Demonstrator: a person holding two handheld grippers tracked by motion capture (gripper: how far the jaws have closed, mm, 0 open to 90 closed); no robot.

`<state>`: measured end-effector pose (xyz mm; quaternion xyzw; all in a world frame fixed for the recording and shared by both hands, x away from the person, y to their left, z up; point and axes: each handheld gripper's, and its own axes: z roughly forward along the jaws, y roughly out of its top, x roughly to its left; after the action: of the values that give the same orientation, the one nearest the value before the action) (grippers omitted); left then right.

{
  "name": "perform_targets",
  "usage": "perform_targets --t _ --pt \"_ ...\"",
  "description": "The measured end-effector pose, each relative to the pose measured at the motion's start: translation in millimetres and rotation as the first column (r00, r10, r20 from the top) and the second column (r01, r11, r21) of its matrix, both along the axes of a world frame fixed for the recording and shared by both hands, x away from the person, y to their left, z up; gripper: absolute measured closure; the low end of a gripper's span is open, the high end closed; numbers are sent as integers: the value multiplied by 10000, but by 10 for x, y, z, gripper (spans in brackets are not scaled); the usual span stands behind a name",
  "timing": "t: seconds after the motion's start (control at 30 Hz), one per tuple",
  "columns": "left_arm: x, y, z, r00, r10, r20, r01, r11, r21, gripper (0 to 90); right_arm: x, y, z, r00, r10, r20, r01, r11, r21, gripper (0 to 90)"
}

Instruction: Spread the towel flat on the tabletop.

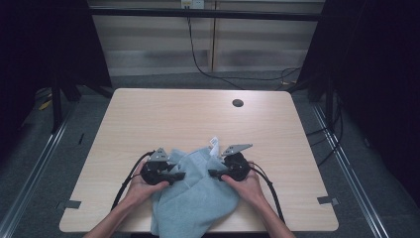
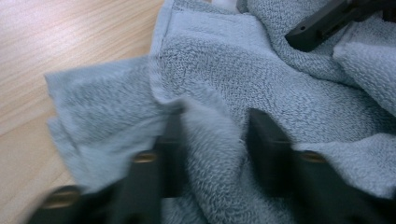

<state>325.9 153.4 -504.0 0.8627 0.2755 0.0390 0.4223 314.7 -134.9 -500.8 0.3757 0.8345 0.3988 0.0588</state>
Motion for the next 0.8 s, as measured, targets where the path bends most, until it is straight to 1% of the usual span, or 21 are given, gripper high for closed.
perform_targets --t 0.03,0.07,0.13,0.17,0.23,0.27,0.3,0.33,0.37,0.4,0.43,0.47,0.5,0.53,0.6,0.63,0.67,0.7,0.73,0.77,0.8 --pt "-10 0 7 10000 -26 10 26 10000 17 700 -2 4 3 10000 3 15 -3 10000 8 614" --pt "-14 24 24 10000 66 27 -66 9999 -108 735 3 0 11 10000 34 16 -34 10000 15 624" --pt "-2 79 49 9999 160 -11 -160 9995 -280 774 14 -29 35 10000 -9 2 9 10000 92 637" --pt "-2 79 49 9999 160 -11 -160 9995 -280 798 21 -50 50 10000 -57 12 57 9999 143 644" --pt "8 136 82 9997 223 -121 -231 9971 -724 810 29 -75 69 9999 -130 80 128 9996 241 661" --pt "13 165 111 9997 228 -92 -235 9961 -845 813 36 -106 92 9996 -241 137 235 9990 391 691" --pt "11 188 142 9995 313 -49 -316 9943 -1018 814 43 -179 159 9980 -541 329 519 9966 643 774" --pt "7 216 176 9990 437 28 -431 9922 -1173 814 43 -179 159 9980 -541 329 519 9966 643 774" --pt "11 253 209 9983 573 93 -556 9893 -1347 814 44 -223 196 9962 -771 414 739 9945 746 789" --pt "20 299 241 9971 746 141 -716 9853 -1549 815 51 -280 228 9945 -923 496 879 9925 855 808" --pt "32 353 269 9957 928 58 -903 9795 -1799 815 52 -335 262 9915 -1174 564 1121 9896 897 818" --pt "56 459 323 9922 1243 1 -1214 9690 -2150 816 62 -453 312 9876 -1436 633 1357 9840 1152 827" --pt "56 459 323 9922 1243 1 -1214 9690 -2150 816 63 -499 337 9853 -1556 706 1467 9822 1174 830" --pt "68 507 363 9901 1396 125 -1335 9670 -2172 816 63 -499 337 9853 -1556 706 1467 9822 1174 830" --pt "97 602 451 9855 1690 140 -1591 9501 -2684 816 69 -574 406 9808 -1752 854 1641 9786 1239 830" --pt "105 645 498 9820 1873 249 -1725 9424 -2864 816 79 -610 451 9776 -1859 989 1726 9765 1289 831" --pt "116 688 547 9784 2043 304 -1862 9363 -2978 816 108 -684 569 9694 -2127 1224 1959 9711 1363 831" --pt "130 732 594 9759 2150 365 -1926 9283 -3180 816 108 -684 569 9694 -2127 1224 1959 9711 1363 831" --pt "135 775 640 9715 2329 445 -2051 9194 -3357 816 128 -725 642 9642 -2289 1339 2101 9675 1408 831" --pt "146 820 680 9657 2548 497 -2225 9110 -3473 816 182 -818 802 9517 -2586 1656 2342 9600 1532 831" --pt "164 852 716 9621 2684 486 -2347 9054 -3539 817 210 -863 889 9443 -2760 1794 2500 9558 1547 831"
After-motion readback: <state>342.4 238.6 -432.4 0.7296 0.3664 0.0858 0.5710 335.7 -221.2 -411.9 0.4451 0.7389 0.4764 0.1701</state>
